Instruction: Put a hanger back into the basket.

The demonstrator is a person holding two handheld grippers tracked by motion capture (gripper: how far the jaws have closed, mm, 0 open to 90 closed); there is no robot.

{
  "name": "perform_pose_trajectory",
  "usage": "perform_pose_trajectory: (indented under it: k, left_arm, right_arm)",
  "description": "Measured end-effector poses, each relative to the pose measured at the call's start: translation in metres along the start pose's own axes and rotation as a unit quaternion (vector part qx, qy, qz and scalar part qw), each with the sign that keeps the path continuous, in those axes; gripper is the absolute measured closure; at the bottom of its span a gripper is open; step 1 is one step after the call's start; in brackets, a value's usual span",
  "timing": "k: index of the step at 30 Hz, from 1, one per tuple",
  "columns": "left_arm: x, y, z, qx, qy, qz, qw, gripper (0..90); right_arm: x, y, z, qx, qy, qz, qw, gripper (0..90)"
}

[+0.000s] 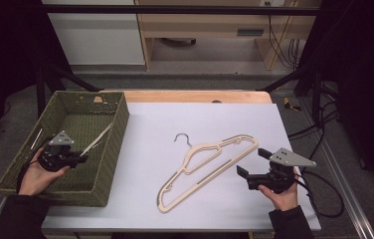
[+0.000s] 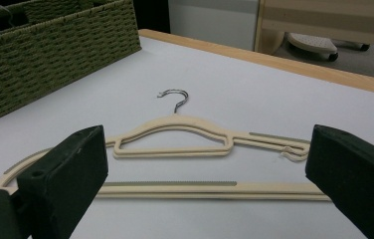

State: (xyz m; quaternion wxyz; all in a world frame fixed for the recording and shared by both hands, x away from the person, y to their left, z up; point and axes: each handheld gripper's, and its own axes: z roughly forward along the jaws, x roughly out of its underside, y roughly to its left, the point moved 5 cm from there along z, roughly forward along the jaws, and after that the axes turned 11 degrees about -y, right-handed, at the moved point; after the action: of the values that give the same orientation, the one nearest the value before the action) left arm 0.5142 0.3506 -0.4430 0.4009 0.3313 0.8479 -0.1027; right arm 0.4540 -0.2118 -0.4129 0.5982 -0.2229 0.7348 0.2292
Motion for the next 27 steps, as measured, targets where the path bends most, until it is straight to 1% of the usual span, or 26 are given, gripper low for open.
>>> perform_pose_trajectory:
  k: [5, 8, 12, 14, 15, 16, 17, 18, 19, 20, 21, 22, 23, 24, 25, 26, 27]
  left_arm:
    - [0.0, 0.0, 0.0, 0.002, 0.002, -0.004, 1.0, 73.5]
    - [0.0, -0.001, 0.001, 0.008, 0.003, -0.006, 0.9999, 71.1]
    - [0.0, -0.002, 0.001, 0.008, 0.004, -0.005, 1.0, 69.7]
    - [0.0, -0.002, 0.001, 0.008, 0.001, -0.006, 1.0, 67.0]
    - [-0.001, -0.002, 0.0, 0.008, 0.001, -0.005, 1.0, 67.0]
    - [-0.002, -0.002, -0.001, 0.006, -0.003, -0.003, 1.0, 62.6]
    - [-0.005, -0.002, -0.003, 0.005, -0.015, -0.001, 0.9999, 61.0]
    - [-0.008, -0.003, -0.004, 0.005, -0.025, -0.003, 0.9997, 58.4]
    - [-0.008, -0.003, -0.004, 0.005, -0.025, -0.003, 0.9997, 54.9]
    - [-0.01, -0.003, -0.006, 0.004, -0.03, -0.001, 0.9996, 54.9]
    - [-0.013, -0.004, -0.008, -0.001, -0.036, 0.003, 0.9993, 51.8]
    - [-0.019, -0.005, -0.012, -0.007, -0.056, 0.0, 0.9984, 46.3]
    - [-0.022, -0.005, -0.015, -0.009, -0.067, -0.003, 0.9977, 43.6]
    - [-0.022, -0.005, -0.015, -0.009, -0.067, -0.003, 0.9977, 40.7]
    - [-0.025, -0.005, -0.018, -0.012, -0.077, -0.006, 0.9969, 40.7]
    - [-0.028, -0.004, -0.021, -0.015, -0.088, -0.009, 0.996, 37.9]
    - [-0.03, -0.004, -0.025, -0.019, -0.098, -0.016, 0.9949, 31.6]
  right_arm:
    - [0.0, 0.0, 0.0, 0.0, 0.0, -0.001, 1.0, 3.6]
    - [0.0, 0.0, 0.0, -0.001, 0.0, 0.0, 1.0, 3.6]
    - [0.0, 0.001, 0.0, -0.001, 0.001, 0.0, 1.0, 3.6]
    - [0.0, 0.001, 0.0, -0.001, 0.0, 0.0, 1.0, 3.6]
    - [0.0, 0.001, 0.0, -0.001, 0.0, 0.0, 1.0, 3.6]
    - [0.0, 0.001, 0.0, -0.001, 0.0, 0.0, 1.0, 3.6]
    - [0.0, 0.001, 0.0, -0.002, 0.0, -0.001, 1.0, 3.6]
    - [0.0, 0.001, 0.0, -0.002, 0.0, -0.001, 1.0, 3.6]
    - [0.0, 0.001, 0.0, -0.002, 0.0, -0.001, 1.0, 3.6]
    - [-0.001, 0.001, 0.0, -0.002, -0.001, -0.001, 1.0, 3.6]
    - [-0.001, 0.001, 0.0, -0.002, -0.002, -0.001, 1.0, 3.6]
    - [-0.001, 0.001, -0.001, -0.001, -0.003, -0.001, 1.0, 3.6]
    - [-0.001, 0.001, -0.001, -0.001, -0.004, 0.002, 1.0, 3.6]
    - [-0.001, 0.001, -0.001, -0.001, -0.004, 0.002, 1.0, 3.6]
    - [-0.002, 0.001, -0.001, -0.001, -0.004, 0.003, 1.0, 3.6]
    - [-0.002, 0.001, -0.001, 0.0, -0.004, 0.003, 1.0, 3.6]
    - [-0.002, 0.001, -0.001, -0.001, -0.005, 0.003, 1.0, 3.6]
